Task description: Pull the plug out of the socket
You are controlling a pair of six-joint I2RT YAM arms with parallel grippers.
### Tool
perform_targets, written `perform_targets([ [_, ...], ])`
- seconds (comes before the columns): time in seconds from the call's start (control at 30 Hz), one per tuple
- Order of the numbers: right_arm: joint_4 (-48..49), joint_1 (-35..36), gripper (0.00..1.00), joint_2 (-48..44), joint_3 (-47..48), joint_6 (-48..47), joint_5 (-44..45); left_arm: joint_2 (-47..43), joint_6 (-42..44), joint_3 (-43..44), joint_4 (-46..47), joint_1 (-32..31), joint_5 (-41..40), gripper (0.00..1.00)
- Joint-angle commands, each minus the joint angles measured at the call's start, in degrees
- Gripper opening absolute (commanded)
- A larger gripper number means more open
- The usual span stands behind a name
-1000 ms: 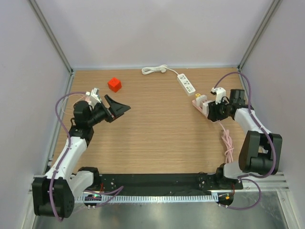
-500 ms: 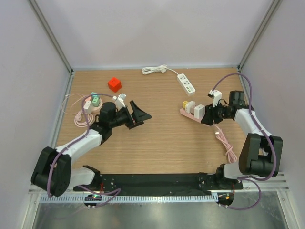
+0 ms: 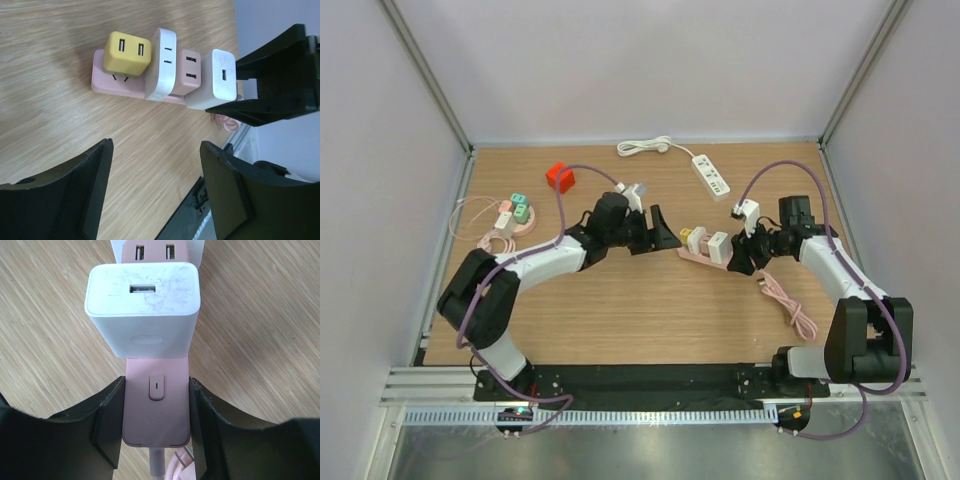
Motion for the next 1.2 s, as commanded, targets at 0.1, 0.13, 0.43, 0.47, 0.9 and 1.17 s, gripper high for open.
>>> perform_targets([
  [0.1, 3.13, 0.51, 0.01, -0.38, 0.93, -1.54, -1.75, 5.07, 6.69, 9.78, -8.62, -4.67, -7.84, 0.69],
  [0.13, 3.13, 0.51, 0.01, -0.29, 0.93, -1.62, -1.84, 6.21, 7.13, 10.5, -10.45, -4.93, -9.15, 0.69],
  [0.43, 3.13, 0.51, 0.01, -0.29, 0.75, -1.54, -2.02, 12.9, 10.47, 20.68, -18.19, -7.04, -12.85, 0.61],
  [0.47, 3.13, 0.51, 0.01, -0.37, 0.75, -1.54, -2.11, 14.12, 10.82, 21.57, -18.98, -7.22, -13.9, 0.58],
  [0.9, 3.21, 0.51, 0.01, -0.46, 0.58, -1.36, -2.28, 22.65, 12.41, 33.35, -23.91, -8.28, -10.67, 0.38],
  [1.17, 3.3, 0.51, 0.03, 0.15, 0.66, -0.75, -2.02, 21.79, 14.77, 34.77, -24.97, -8.36, -9.6, 0.0],
])
